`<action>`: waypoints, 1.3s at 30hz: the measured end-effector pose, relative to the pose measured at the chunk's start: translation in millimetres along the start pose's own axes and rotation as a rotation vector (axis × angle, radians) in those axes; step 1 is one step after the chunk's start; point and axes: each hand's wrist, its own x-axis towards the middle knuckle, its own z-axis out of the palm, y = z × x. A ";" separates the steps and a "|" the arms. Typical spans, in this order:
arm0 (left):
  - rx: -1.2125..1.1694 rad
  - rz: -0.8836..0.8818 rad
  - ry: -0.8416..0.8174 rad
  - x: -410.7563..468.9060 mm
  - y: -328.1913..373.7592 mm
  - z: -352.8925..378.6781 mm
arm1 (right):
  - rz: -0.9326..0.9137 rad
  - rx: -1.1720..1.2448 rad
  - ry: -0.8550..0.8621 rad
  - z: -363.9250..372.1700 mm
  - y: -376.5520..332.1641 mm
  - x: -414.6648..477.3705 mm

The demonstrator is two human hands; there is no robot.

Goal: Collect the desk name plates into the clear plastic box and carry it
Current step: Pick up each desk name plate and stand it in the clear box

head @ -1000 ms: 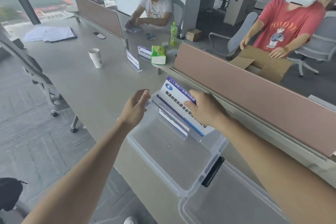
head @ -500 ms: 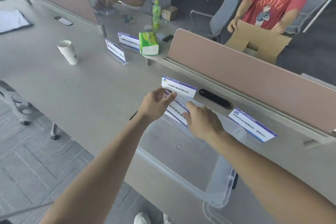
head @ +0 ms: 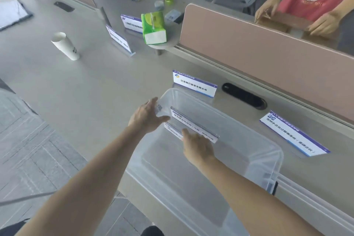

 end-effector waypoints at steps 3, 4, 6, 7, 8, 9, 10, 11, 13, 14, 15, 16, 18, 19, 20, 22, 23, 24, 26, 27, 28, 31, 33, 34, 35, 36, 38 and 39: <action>0.015 0.028 0.046 15.2 -0.7 0.9 | 0.016 -0.006 -0.030 7.3 1.8 6.9; 0.027 0.048 0.044 19.9 0.5 1.3 | 0.024 -0.004 -0.039 9.5 2.8 9.1; 0.037 0.074 0.033 27.4 4.5 3.2 | 0.031 -0.010 -0.055 12.0 4.1 12.9; 0.031 0.077 0.029 31.0 5.7 4.6 | 0.029 -0.020 -0.056 12.6 4.1 15.1; 0.020 0.078 0.029 33.7 6.4 6.0 | 0.027 -0.027 -0.058 13.2 4.0 17.3; 0.003 0.075 0.027 35.9 6.2 7.5 | 0.024 -0.033 -0.059 13.0 3.5 19.4; -0.014 0.071 0.024 37.0 5.6 8.7 | 0.020 -0.034 -0.057 13.3 2.7 21.6; -0.025 0.067 0.021 38.1 4.9 9.6 | 0.017 -0.040 -0.054 13.6 1.7 24.0; -0.028 0.070 0.021 38.7 3.2 10.4 | 0.008 -0.050 -0.038 15.1 0.5 29.1; -0.028 0.071 0.019 38.5 2.6 10.6 | 0.007 -0.051 -0.030 15.5 0.6 31.2; -0.029 0.071 0.018 38.2 2.5 10.7 | 0.008 -0.054 -0.023 16.0 1.2 33.0; -0.033 0.068 0.018 38.1 2.6 10.7 | 0.008 -0.057 -0.016 16.4 2.2 34.6; -0.041 0.066 0.018 37.5 4.2 10.1 | 0.006 -0.060 -0.022 17.2 3.8 36.5; -0.043 0.067 0.020 37.2 4.4 10.1 | 0.006 -0.059 -0.026 17.9 4.0 37.2; -0.045 0.070 0.022 36.4 4.9 9.9 | 0.008 -0.055 -0.028 19.5 4.2 37.4; -0.045 0.075 0.019 35.3 5.4 9.1 | 0.023 -0.056 -0.024 22.2 4.1 37.3; -0.044 0.074 0.016 34.6 5.9 8.7 | 0.027 -0.059 -0.022 23.1 4.1 37.3; -0.044 0.072 0.012 34.0 5.9 8.3 | 0.027 -0.063 -0.024 23.6 3.8 37.0; -0.048 0.068 -0.006 33.1 6.9 6.5 | 0.029 -0.076 -0.035 22.7 2.9 37.6; -0.055 0.067 -0.022 32.7 7.4 5.2 | 0.031 -0.083 -0.034 20.6 2.3 37.7; -0.071 0.067 -0.037 32.4 7.3 3.6 | 0.031 -0.085 -0.021 17.6 1.7 37.0; -0.176 0.053 -0.054 29.9 3.7 -3.3 | 0.001 -0.101 0.084 1.2 0.3 29.3; -0.236 0.071 -0.040 27.6 0.7 -9.4 | -0.030 -0.093 0.166 -13.8 -0.8 19.9; -0.260 0.098 -0.017 25.6 -0.3 -13.1 | -0.028 -0.079 0.193 -21.8 -1.6 14.6; -0.287 0.141 0.032 24.0 -0.7 -17.9 | -0.016 -0.067 0.207 -29.6 -2.0 9.6; -0.318 0.189 0.096 22.6 -0.7 -23.5 | 0.005 -0.059 0.215 -37.5 -2.5 4.3; -0.404 0.279 0.203 17.5 4.4 -37.5 | 0.068 -0.033 0.256 -52.1 -3.0 -7.9; -0.448 0.313 0.224 14.0 8.9 -44.9 | 0.103 -0.003 0.289 -59.2 -2.7 -14.2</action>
